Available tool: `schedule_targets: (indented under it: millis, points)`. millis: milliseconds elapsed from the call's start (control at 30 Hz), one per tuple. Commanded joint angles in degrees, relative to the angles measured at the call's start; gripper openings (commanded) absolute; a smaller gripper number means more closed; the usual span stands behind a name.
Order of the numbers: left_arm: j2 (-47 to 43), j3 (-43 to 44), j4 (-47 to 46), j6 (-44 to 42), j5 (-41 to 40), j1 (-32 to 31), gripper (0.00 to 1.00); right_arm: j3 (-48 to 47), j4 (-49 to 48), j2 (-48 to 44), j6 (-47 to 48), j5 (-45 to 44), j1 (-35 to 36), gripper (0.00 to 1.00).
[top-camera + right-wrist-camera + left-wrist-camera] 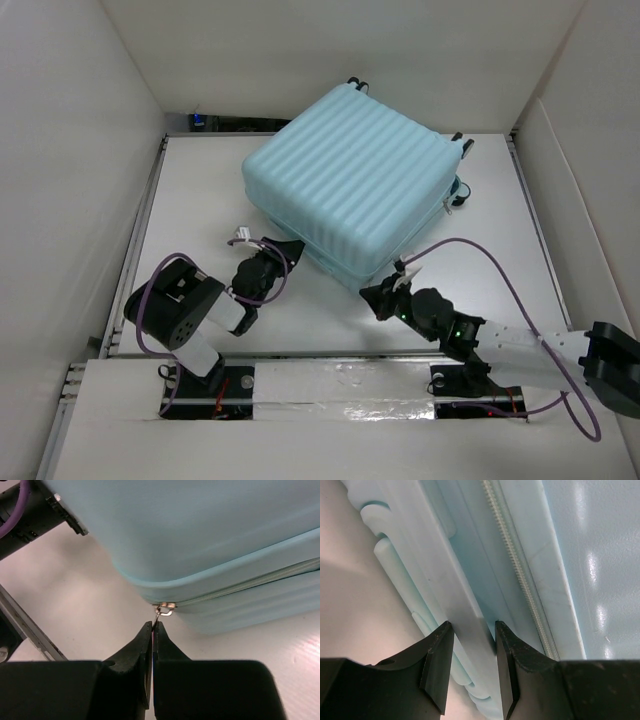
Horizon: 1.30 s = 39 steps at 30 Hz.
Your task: Pack the luggage
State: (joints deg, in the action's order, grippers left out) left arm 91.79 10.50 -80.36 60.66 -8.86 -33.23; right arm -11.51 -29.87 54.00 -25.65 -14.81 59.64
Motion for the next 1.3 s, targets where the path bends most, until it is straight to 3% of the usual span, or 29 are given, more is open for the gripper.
schedule_targets:
  millis: [0,200,300,433,567,700,867,1033,1067,1100,1200,1267]
  points:
    - [-0.47,-0.14,-19.49,-5.11,5.44,-5.34,0.00,-5.71,3.30,-1.18,-2.73,-11.10,9.08,0.00]
    - [-1.35,3.99,-12.82,-7.13,1.13,-11.33,0.00,-12.92,12.28,5.14,-7.40,-23.84,17.26,0.00]
    - [-0.82,4.96,-13.51,-6.61,1.65,-11.33,0.00,-17.38,11.76,11.20,-4.95,-24.39,20.60,0.00]
    - [-0.03,6.81,-12.81,-7.75,3.59,-12.73,0.00,-24.94,14.13,19.29,-0.82,-25.44,20.61,0.00]
    - [1.11,6.64,-13.24,-8.98,6.83,-12.73,0.00,-30.58,13.61,20.80,6.21,-27.73,19.65,0.00]
    - [3.13,5.15,-17.62,-8.29,11.49,-12.73,0.00,-30.07,3.26,21.58,9.21,-15.39,10.53,0.00]
    - [3.32,2.68,-20.20,-6.96,11.42,-12.73,0.00,-32.17,5.59,21.60,8.60,-17.79,11.46,0.00]
    - [-5.36,1.89,-10.55,-11.95,8.26,-12.73,0.00,-24.81,12.90,11.76,-0.88,-19.73,12.60,0.01]
    - [-6.78,3.02,-4.78,-12.49,6.77,-12.73,0.00,-22.88,14.38,9.74,-2.81,-20.17,13.65,0.05]
    - [-8.02,3.73,-2.20,-13.20,6.32,-12.73,0.00,-21.03,15.53,6.33,-7.18,-22.00,14.19,0.15]
    - [-10.75,5.14,3.27,-14.43,5.35,-12.73,0.00,-15.92,24.30,1.48,-17.54,-24.73,15.86,0.31]
    - [-10.75,5.23,3.45,-14.43,5.96,-12.21,0.00,-13.11,28.79,0.15,-22.05,-26.58,16.56,0.33]
